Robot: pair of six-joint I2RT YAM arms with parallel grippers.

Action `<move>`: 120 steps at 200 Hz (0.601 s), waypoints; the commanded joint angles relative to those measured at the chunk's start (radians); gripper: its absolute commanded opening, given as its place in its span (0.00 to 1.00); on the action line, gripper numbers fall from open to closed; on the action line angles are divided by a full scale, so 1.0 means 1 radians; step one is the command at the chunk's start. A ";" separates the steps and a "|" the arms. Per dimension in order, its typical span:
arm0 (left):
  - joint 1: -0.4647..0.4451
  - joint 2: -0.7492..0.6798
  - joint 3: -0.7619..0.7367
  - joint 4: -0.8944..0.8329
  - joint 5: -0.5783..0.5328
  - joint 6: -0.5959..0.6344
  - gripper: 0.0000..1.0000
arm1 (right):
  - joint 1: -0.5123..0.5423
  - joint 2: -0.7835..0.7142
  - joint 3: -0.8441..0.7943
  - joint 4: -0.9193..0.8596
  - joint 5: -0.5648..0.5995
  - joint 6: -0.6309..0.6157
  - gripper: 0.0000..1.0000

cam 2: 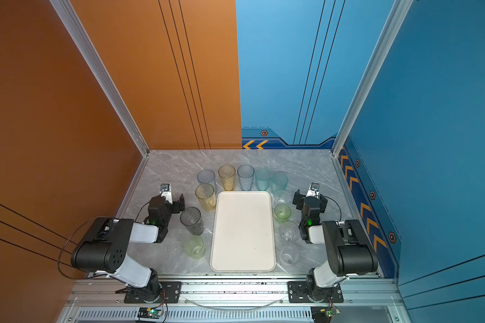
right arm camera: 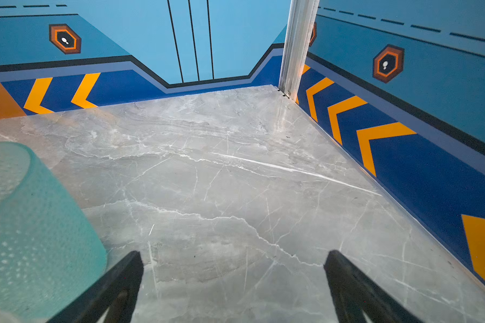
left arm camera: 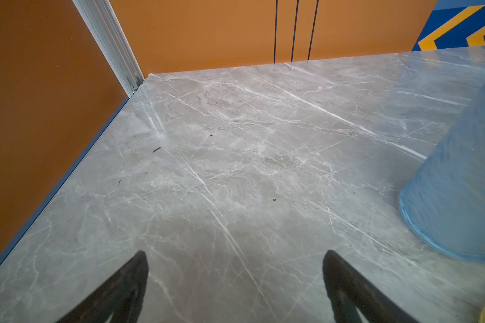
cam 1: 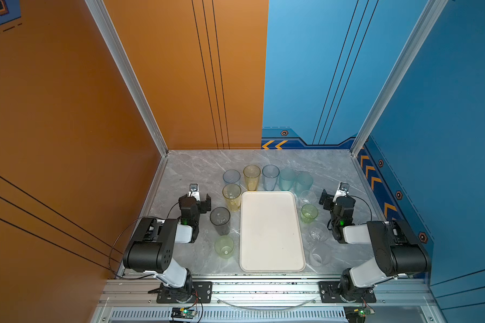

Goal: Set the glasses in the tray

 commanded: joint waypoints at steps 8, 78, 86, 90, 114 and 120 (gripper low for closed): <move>0.001 -0.010 0.019 -0.002 0.019 0.001 0.98 | 0.008 0.004 0.010 -0.018 0.011 -0.007 1.00; 0.004 -0.010 0.019 -0.003 0.022 -0.001 0.98 | 0.008 0.004 0.009 -0.018 0.011 -0.007 1.00; 0.004 -0.010 0.019 -0.002 0.023 -0.001 0.98 | 0.008 0.005 0.009 -0.019 0.011 -0.008 1.00; 0.003 -0.009 0.019 -0.003 0.023 -0.001 0.98 | 0.008 0.004 0.010 -0.018 0.011 -0.008 1.00; 0.006 -0.008 0.022 -0.004 0.030 -0.001 0.98 | 0.008 0.004 0.009 -0.019 0.010 -0.007 1.00; 0.007 -0.008 0.022 -0.004 0.032 -0.001 0.98 | 0.007 0.004 0.010 -0.020 0.010 -0.008 1.00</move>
